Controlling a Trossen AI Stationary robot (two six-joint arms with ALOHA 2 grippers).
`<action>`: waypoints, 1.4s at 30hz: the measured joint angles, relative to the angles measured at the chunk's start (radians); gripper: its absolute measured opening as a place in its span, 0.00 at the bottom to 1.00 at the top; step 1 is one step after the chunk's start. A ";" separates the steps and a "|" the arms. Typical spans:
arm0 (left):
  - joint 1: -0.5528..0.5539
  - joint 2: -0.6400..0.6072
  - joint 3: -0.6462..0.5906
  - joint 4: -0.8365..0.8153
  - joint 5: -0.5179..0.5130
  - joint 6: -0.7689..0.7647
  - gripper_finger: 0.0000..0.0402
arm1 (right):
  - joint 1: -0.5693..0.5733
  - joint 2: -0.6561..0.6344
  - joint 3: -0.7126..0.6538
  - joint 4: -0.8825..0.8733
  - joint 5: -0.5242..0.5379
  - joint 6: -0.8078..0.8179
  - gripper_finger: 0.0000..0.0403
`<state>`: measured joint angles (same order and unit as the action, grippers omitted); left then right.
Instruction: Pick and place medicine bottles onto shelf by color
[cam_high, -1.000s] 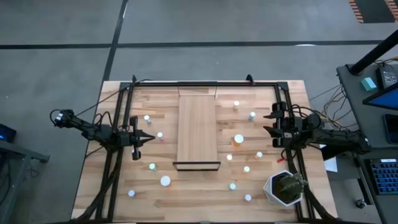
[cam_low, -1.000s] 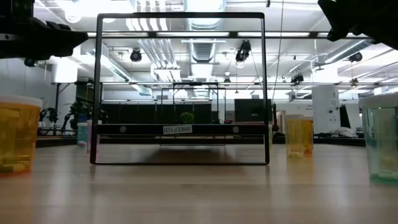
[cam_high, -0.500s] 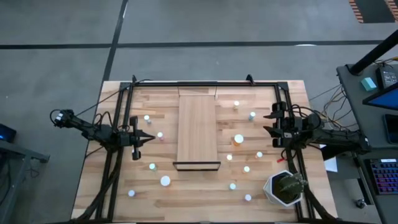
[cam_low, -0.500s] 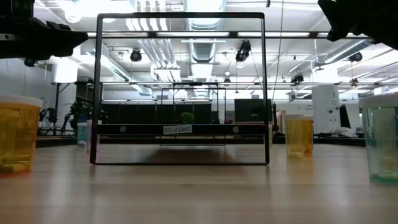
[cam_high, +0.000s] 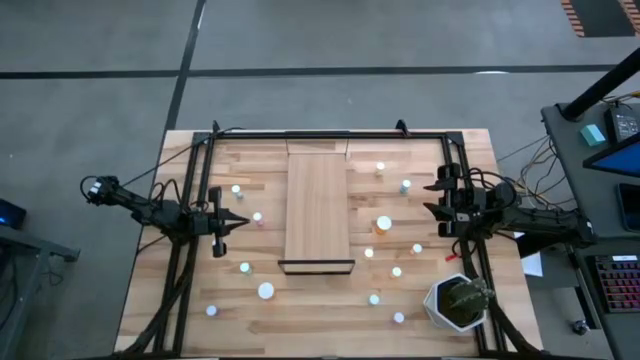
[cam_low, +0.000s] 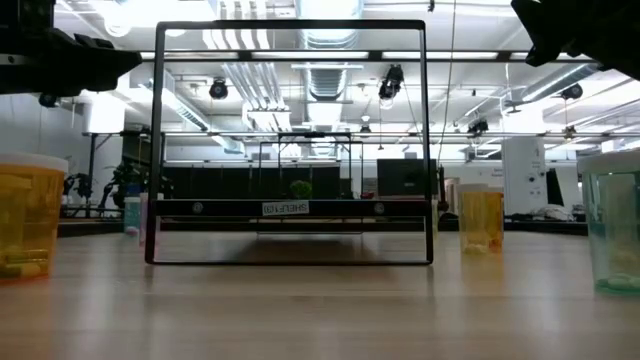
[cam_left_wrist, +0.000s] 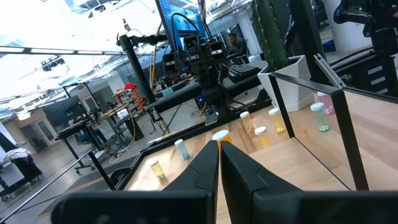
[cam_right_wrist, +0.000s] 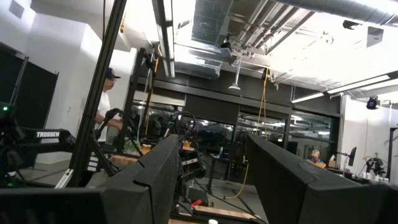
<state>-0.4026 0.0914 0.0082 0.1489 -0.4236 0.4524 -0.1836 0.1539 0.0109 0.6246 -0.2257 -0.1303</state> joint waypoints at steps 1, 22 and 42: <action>0.000 0.000 0.000 0.000 0.000 0.000 0.00 | 0.000 0.000 0.000 0.000 0.000 0.000 0.44; 0.000 0.000 0.000 0.191 0.050 -0.360 0.00 | 0.000 0.000 0.000 0.010 0.168 0.566 0.44; 0.001 0.003 0.000 0.471 0.040 -0.296 0.00 | 0.000 0.006 0.000 0.008 0.211 0.566 0.44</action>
<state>-0.4014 0.0947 0.0080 0.6197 -0.3834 0.1567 -0.1837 0.1602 0.0109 0.6327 -0.0145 0.4353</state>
